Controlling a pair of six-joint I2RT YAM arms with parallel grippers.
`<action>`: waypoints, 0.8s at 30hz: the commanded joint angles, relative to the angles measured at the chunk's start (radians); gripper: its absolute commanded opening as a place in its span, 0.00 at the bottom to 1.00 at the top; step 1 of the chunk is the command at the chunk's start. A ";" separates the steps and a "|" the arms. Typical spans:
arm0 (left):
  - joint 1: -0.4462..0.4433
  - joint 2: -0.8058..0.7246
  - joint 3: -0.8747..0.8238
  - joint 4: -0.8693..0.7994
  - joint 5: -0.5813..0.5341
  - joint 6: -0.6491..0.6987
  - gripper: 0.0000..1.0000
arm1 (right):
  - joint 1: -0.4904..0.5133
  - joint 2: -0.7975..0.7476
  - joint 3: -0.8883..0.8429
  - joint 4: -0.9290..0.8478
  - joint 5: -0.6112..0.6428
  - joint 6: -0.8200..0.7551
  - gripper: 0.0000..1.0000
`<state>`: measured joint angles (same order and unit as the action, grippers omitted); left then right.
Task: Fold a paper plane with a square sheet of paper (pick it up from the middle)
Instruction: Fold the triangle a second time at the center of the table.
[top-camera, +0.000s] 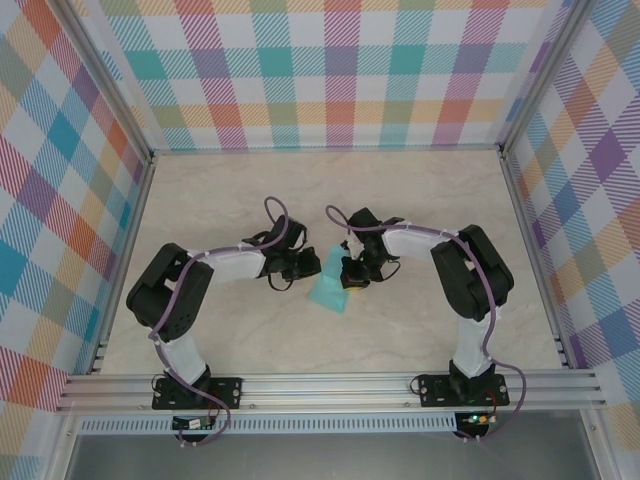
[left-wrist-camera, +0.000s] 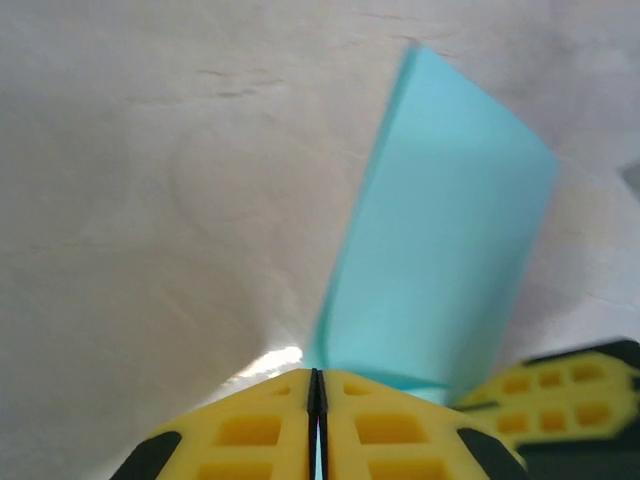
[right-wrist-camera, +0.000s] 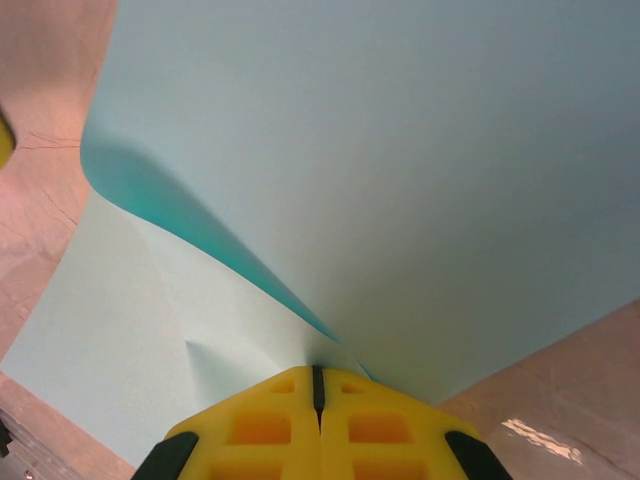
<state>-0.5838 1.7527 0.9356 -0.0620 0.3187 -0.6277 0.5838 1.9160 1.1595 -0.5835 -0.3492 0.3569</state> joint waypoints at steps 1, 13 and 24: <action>-0.005 -0.044 -0.043 0.103 0.107 0.008 0.09 | 0.002 0.097 -0.067 -0.065 0.194 -0.022 0.00; -0.047 0.089 0.023 0.073 0.100 0.010 0.04 | 0.002 0.113 -0.063 -0.069 0.195 -0.023 0.00; -0.002 0.087 0.012 -0.087 -0.160 -0.023 0.04 | 0.002 0.120 -0.064 -0.074 0.208 -0.023 0.00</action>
<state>-0.6296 1.8389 0.9668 -0.0490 0.3397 -0.6388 0.5838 1.9213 1.1622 -0.5877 -0.3515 0.3534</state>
